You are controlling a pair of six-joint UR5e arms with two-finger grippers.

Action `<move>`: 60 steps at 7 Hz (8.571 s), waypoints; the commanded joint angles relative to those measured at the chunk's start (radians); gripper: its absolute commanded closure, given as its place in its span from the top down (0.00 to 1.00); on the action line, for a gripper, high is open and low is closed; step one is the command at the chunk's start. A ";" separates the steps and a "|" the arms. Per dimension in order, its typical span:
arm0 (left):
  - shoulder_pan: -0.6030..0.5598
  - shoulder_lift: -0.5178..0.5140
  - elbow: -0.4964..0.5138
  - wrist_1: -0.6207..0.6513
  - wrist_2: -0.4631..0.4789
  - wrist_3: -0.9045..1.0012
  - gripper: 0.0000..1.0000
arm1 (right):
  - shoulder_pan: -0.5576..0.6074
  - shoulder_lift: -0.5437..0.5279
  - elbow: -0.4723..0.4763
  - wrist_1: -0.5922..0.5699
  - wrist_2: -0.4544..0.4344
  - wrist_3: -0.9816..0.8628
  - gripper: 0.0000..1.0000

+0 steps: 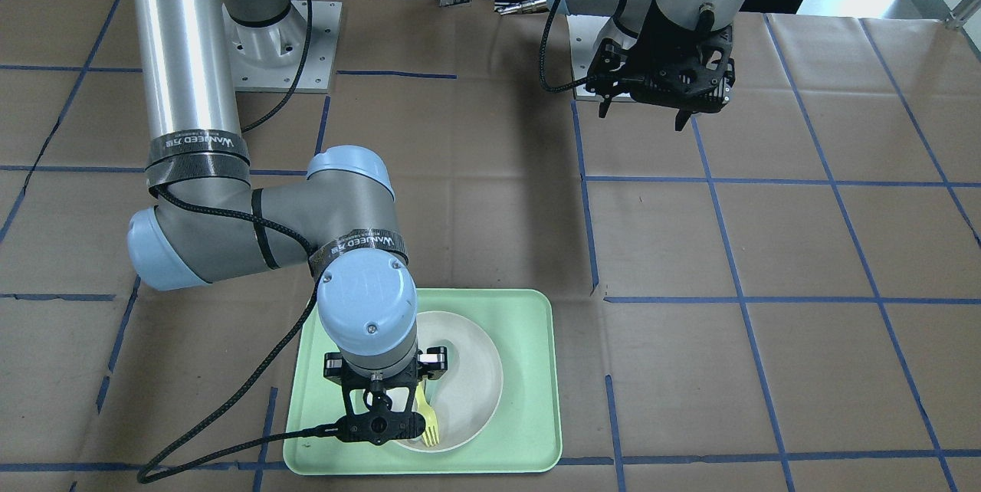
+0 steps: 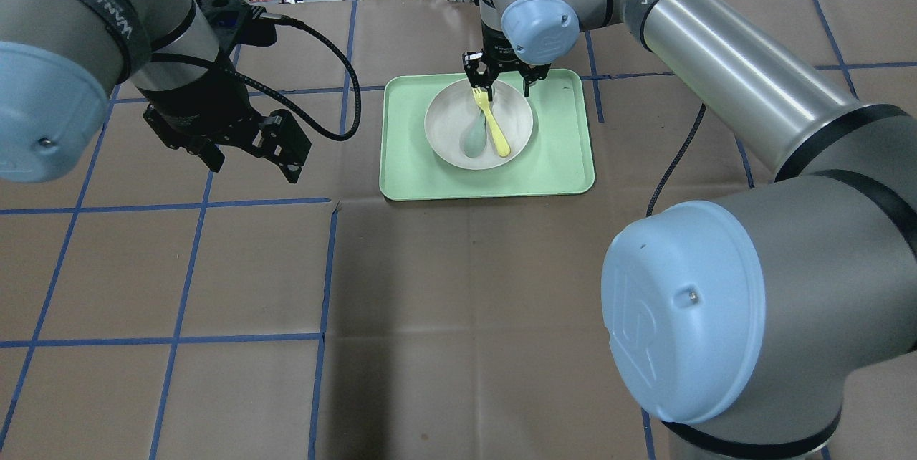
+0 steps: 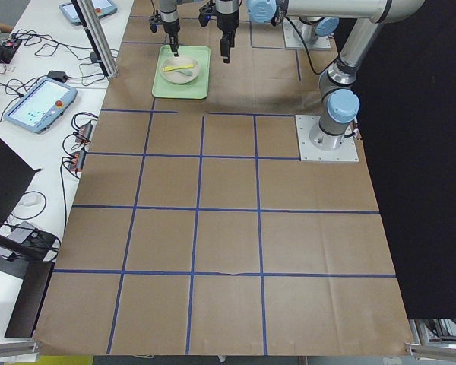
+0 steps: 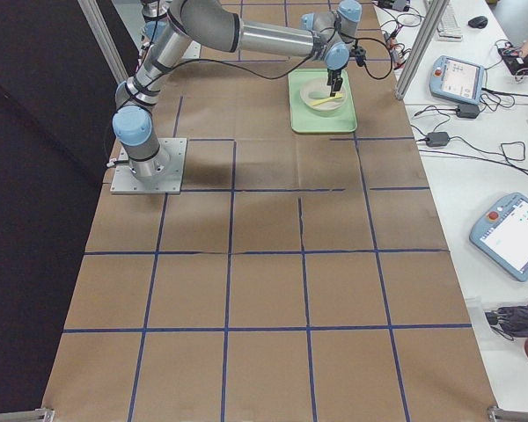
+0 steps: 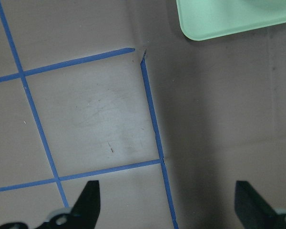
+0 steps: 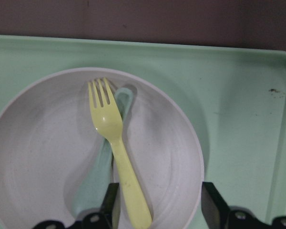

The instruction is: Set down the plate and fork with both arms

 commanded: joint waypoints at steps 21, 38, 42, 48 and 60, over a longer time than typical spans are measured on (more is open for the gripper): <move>0.000 -0.002 -0.002 0.002 -0.002 0.010 0.99 | 0.017 0.087 0.010 -0.053 -0.003 0.004 0.21; 0.000 0.006 -0.004 -0.003 -0.002 0.010 0.99 | -0.155 -0.085 0.172 -0.084 0.020 -0.128 0.00; 0.000 0.006 -0.007 -0.003 -0.002 0.010 0.99 | -0.156 -0.031 0.240 -0.219 0.024 -0.126 0.01; 0.000 0.008 -0.008 -0.002 -0.002 0.011 0.99 | -0.158 -0.034 0.227 -0.211 0.015 -0.126 0.89; 0.000 0.009 -0.007 0.000 -0.005 0.042 0.99 | -0.216 -0.656 0.389 0.229 0.011 -0.200 1.00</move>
